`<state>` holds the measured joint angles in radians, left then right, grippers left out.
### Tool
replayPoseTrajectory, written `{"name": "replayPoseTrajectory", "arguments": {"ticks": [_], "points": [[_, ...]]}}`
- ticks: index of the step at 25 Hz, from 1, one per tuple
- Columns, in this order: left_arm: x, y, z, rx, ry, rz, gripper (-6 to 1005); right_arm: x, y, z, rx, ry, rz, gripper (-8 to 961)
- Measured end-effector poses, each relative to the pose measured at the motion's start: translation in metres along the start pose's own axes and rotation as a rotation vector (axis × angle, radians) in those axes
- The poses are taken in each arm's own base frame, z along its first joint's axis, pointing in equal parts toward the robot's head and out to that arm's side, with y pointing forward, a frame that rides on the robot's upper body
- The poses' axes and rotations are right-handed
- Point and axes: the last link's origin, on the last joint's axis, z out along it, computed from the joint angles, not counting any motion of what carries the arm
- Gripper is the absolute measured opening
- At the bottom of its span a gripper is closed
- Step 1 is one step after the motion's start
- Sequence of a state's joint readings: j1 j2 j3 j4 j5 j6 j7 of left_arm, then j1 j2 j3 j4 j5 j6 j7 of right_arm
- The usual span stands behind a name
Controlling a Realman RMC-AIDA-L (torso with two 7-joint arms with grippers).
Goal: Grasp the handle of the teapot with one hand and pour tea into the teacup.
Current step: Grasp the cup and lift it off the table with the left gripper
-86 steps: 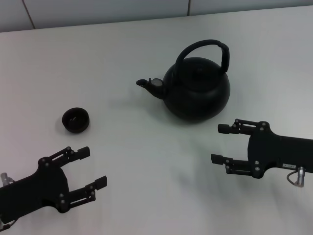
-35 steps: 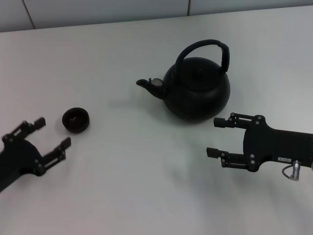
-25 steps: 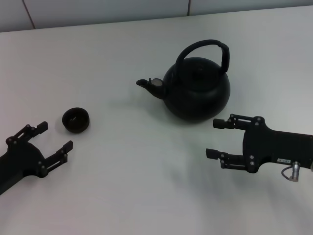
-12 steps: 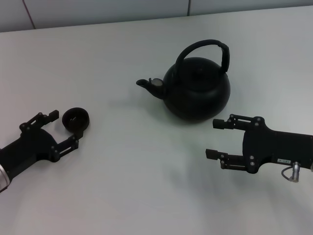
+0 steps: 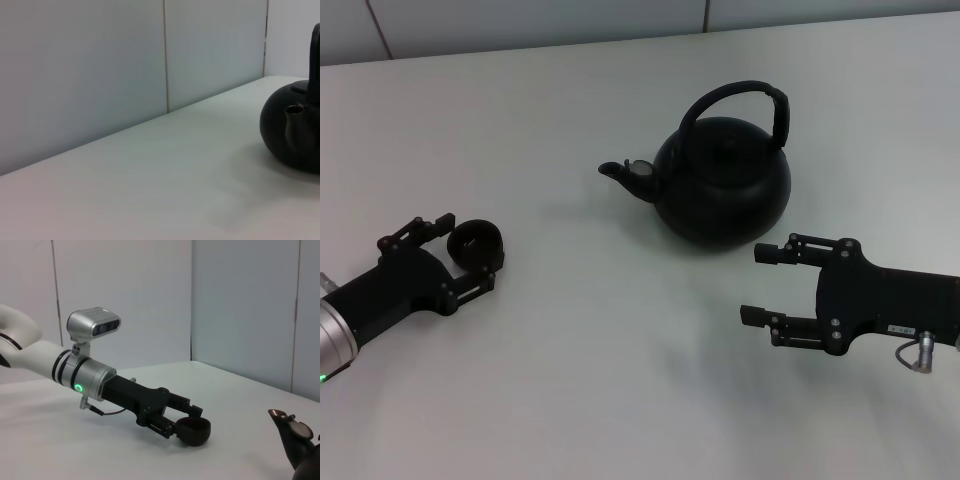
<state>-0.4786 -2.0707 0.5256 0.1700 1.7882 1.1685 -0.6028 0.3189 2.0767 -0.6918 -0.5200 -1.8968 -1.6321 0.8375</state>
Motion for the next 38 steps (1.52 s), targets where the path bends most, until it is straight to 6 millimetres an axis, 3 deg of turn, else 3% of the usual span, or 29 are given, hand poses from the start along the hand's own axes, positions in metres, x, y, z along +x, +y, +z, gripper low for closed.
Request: {"name": "replayPoseTrajectory", "arguments": {"ticks": [15, 20, 29, 34, 36, 38], "points": [[-0.001, 0.003, 0.006, -0.005, -0.011, -0.009, 808, 0.000, 0.000, 0.000, 0.001, 0.000, -0.001, 713], [-0.001, 0.004, 0.006, -0.007, -0.011, -0.007, 684, 0.000, -0.001, 0.000, 0.001, 0.000, -0.002, 713], [0.000, 0.004, 0.005, -0.010, -0.009, -0.009, 685, -0.001, -0.001, -0.001, 0.002, 0.002, -0.005, 713], [0.009, 0.007, 0.008, -0.038, 0.040, -0.010, 685, -0.002, -0.002, 0.002, -0.001, -0.001, -0.006, 713], [0.025, 0.014, 0.025, -0.099, 0.075, -0.008, 686, -0.002, -0.002, 0.002, -0.001, -0.001, -0.007, 713], [0.028, 0.015, 0.030, -0.112, 0.080, -0.007, 686, -0.002, -0.002, 0.002, -0.001, 0.000, -0.006, 713]]}}
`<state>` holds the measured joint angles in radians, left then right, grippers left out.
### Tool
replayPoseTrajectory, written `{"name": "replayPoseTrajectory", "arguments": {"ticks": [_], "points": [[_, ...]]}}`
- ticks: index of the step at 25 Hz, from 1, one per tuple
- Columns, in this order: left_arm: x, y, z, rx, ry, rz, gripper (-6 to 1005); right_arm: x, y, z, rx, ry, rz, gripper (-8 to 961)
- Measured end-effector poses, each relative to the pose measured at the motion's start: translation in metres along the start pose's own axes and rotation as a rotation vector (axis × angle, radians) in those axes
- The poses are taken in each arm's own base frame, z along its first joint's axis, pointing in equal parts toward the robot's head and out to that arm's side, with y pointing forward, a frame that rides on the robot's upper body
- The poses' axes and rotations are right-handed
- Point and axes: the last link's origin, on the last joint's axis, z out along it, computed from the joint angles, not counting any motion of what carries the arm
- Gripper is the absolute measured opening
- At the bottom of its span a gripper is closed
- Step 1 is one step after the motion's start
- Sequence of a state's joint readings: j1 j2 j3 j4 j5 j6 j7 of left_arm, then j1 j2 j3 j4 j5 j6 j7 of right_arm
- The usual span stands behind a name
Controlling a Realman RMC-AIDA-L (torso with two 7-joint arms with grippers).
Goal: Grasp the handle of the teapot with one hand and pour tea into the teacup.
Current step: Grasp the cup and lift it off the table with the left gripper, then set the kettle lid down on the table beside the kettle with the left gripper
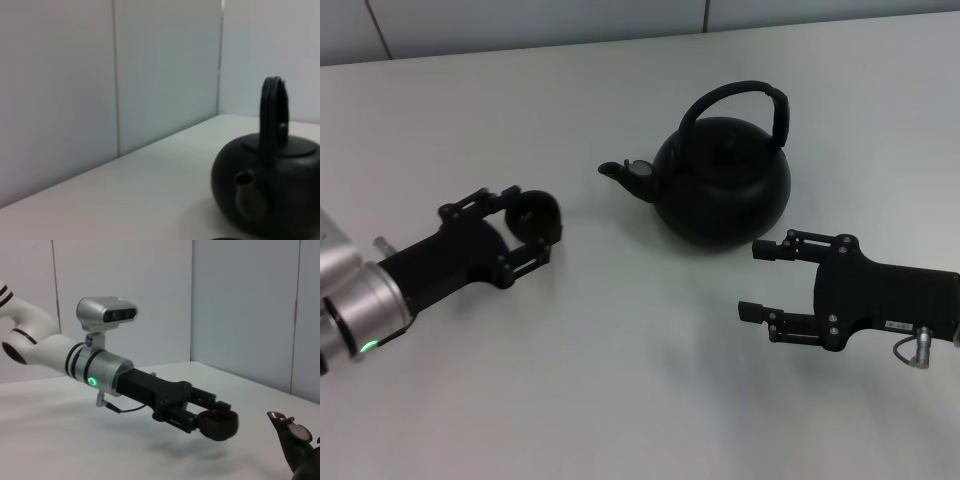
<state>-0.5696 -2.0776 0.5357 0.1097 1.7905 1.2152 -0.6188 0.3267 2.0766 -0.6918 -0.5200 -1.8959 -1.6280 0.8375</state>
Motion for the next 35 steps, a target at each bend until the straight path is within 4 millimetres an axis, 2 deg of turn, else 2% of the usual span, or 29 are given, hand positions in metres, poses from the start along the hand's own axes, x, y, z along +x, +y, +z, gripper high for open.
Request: {"name": "replayPoseTrajectory", "arguments": {"ticks": [1, 6, 17, 25, 35], "points": [[0.007, 0.003, 0.011, -0.029, 0.006, 0.006, 686, 0.000, 0.000, 0.000, 0.000, 0.000, 0.000, 713], [0.011, 0.006, 0.020, -0.052, 0.001, 0.014, 686, 0.000, 0.000, 0.000, -0.001, -0.001, -0.001, 713], [0.010, 0.005, 0.022, -0.048, -0.011, 0.014, 687, -0.001, 0.000, 0.001, -0.003, -0.002, -0.002, 713], [-0.006, 0.008, 0.026, -0.021, -0.107, 0.046, 688, -0.001, -0.001, 0.001, -0.003, -0.002, -0.004, 712], [-0.008, 0.009, 0.027, -0.014, -0.110, 0.034, 689, -0.002, -0.002, 0.002, -0.004, -0.002, -0.007, 712]]}}
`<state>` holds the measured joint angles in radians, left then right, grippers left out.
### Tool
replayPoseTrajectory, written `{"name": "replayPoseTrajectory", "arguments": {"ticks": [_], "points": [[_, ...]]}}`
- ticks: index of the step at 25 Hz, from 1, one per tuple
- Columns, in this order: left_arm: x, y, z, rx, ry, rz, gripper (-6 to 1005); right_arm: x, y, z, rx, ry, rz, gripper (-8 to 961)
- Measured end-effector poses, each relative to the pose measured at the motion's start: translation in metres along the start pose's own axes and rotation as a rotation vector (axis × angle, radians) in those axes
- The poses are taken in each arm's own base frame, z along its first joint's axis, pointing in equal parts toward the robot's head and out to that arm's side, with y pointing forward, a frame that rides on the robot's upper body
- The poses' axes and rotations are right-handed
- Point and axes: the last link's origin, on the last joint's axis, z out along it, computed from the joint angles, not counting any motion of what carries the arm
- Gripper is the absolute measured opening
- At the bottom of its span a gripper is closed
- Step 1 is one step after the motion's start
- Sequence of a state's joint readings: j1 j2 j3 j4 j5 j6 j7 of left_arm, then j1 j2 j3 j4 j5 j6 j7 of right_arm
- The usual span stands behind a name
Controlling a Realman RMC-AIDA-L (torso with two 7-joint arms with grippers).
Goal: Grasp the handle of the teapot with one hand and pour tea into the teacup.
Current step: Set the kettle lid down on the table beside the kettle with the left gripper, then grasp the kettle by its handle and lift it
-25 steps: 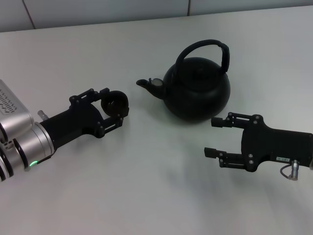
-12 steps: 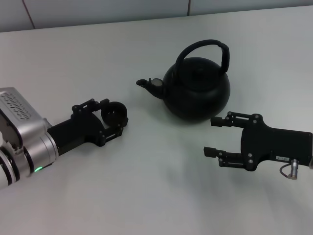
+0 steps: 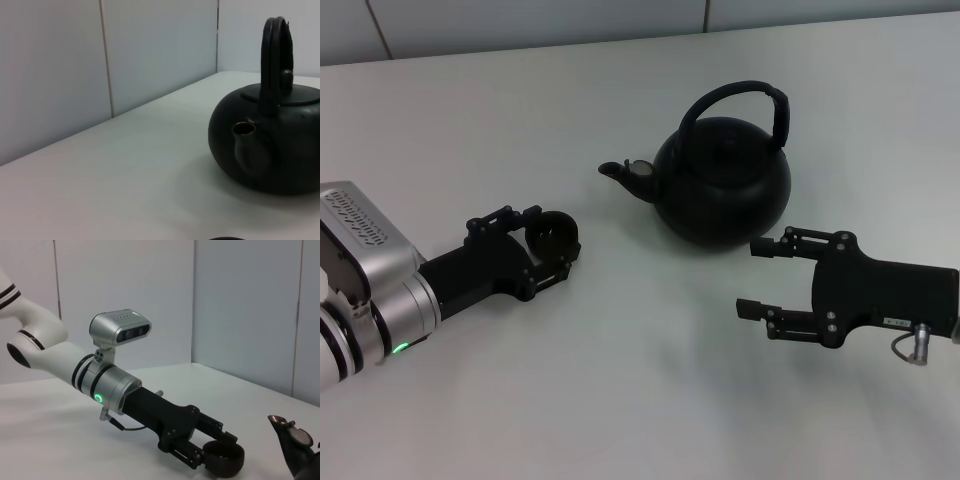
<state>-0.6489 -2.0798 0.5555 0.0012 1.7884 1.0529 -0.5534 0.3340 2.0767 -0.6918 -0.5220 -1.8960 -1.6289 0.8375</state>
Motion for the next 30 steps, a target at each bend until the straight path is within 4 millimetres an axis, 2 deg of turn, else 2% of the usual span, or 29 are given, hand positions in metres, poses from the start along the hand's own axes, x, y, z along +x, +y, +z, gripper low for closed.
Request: {"name": "replayPoseTrajectory", "arguments": {"ticks": [7, 13, 16, 18, 19, 20, 22, 24, 25, 26, 30], "points": [[0.000, 0.000, 0.000, 0.001, -0.002, -0.004, 690, -0.001, 0.000, 0.001, -0.003, -0.002, -0.001, 712], [0.001, 0.001, -0.002, -0.002, 0.023, -0.010, 812, -0.001, 0.000, 0.001, -0.003, -0.002, -0.001, 712], [0.003, 0.000, -0.008, -0.002, 0.057, -0.011, 812, -0.001, -0.001, 0.001, -0.002, -0.001, -0.001, 712], [0.004, -0.009, -0.040, 0.008, 0.147, -0.009, 812, 0.000, -0.001, 0.001, 0.000, 0.001, -0.002, 712], [0.004, -0.009, -0.040, 0.008, 0.147, -0.009, 812, 0.000, -0.001, 0.001, 0.000, 0.001, -0.002, 712], [0.004, -0.010, -0.052, 0.007, 0.172, -0.006, 812, -0.001, -0.001, 0.001, 0.000, 0.001, -0.003, 712], [0.001, -0.012, -0.088, -0.006, 0.218, -0.004, 812, -0.001, -0.002, 0.001, 0.000, 0.001, -0.004, 712], [-0.001, -0.013, -0.106, -0.010, 0.220, -0.010, 812, -0.001, -0.002, 0.001, -0.001, 0.001, -0.005, 712], [-0.001, -0.013, -0.106, -0.010, 0.220, -0.010, 812, -0.001, -0.002, 0.001, -0.001, 0.001, -0.006, 712], [-0.006, -0.012, -0.126, -0.027, 0.206, -0.032, 813, -0.001, -0.002, 0.001, -0.001, 0.001, -0.006, 712], [-0.012, -0.008, -0.144, -0.037, 0.196, -0.047, 813, -0.001, -0.002, 0.000, 0.006, -0.002, -0.004, 712]]}}
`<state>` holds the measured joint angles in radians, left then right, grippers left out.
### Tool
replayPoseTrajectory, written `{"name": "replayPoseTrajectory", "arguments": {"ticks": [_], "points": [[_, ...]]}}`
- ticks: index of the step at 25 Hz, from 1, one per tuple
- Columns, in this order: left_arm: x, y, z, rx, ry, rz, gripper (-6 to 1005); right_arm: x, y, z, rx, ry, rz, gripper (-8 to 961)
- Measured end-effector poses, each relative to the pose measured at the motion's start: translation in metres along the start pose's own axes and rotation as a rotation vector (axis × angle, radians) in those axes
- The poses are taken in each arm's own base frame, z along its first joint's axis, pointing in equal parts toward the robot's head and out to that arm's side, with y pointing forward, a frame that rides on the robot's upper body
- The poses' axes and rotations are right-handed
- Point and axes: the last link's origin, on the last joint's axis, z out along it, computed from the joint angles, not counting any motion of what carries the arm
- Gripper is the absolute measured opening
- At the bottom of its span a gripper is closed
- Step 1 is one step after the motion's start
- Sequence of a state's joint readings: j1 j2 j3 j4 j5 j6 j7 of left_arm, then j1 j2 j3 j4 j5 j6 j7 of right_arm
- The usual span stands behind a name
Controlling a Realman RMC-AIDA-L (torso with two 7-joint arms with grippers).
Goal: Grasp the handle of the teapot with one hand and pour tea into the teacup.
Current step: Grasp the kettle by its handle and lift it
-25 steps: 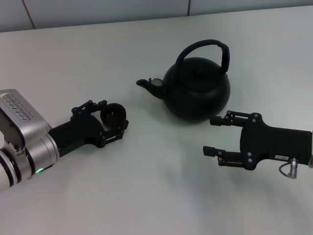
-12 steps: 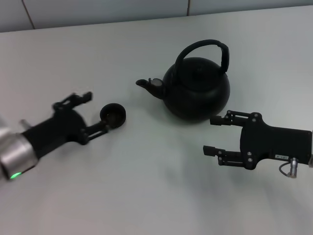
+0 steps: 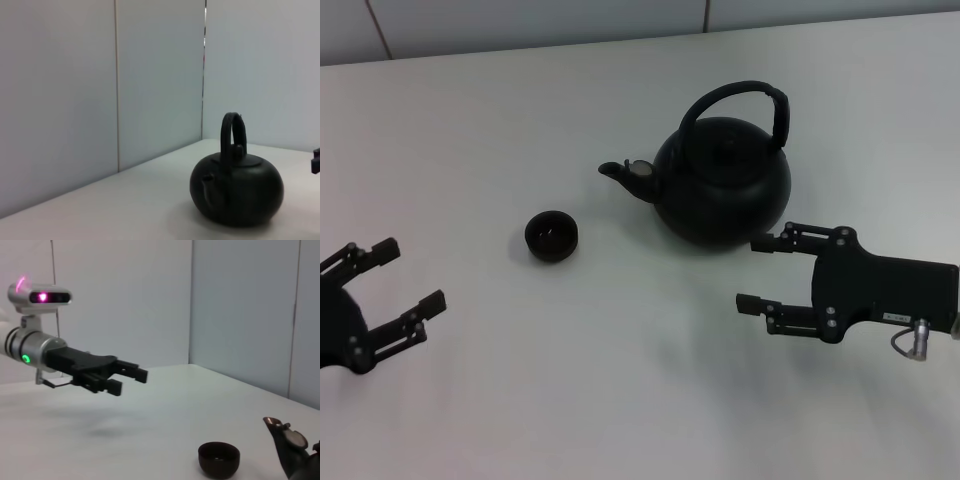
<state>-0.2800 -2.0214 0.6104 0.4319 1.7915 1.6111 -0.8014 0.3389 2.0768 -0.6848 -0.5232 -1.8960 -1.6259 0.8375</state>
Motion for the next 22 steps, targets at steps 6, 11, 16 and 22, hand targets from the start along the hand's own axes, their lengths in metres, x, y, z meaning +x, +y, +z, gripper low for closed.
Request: {"name": "replayPoseTrajectory", "arguments": {"ticks": [6, 11, 16, 22], "points": [[-0.001, 0.001, -0.006, -0.003, -0.004, 0.003, 813, 0.001, 0.000, -0.001, 0.006, -0.002, 0.005, 712], [-0.013, 0.002, -0.010, -0.032, -0.104, 0.050, 813, 0.002, 0.001, -0.002, 0.007, -0.001, 0.009, 712], [-0.017, 0.003, -0.011, -0.043, -0.136, 0.061, 813, 0.003, 0.002, -0.002, 0.009, 0.000, 0.012, 711], [-0.018, 0.004, -0.013, -0.039, -0.134, 0.058, 812, 0.004, 0.004, -0.003, 0.019, -0.018, 0.025, 711]]}}
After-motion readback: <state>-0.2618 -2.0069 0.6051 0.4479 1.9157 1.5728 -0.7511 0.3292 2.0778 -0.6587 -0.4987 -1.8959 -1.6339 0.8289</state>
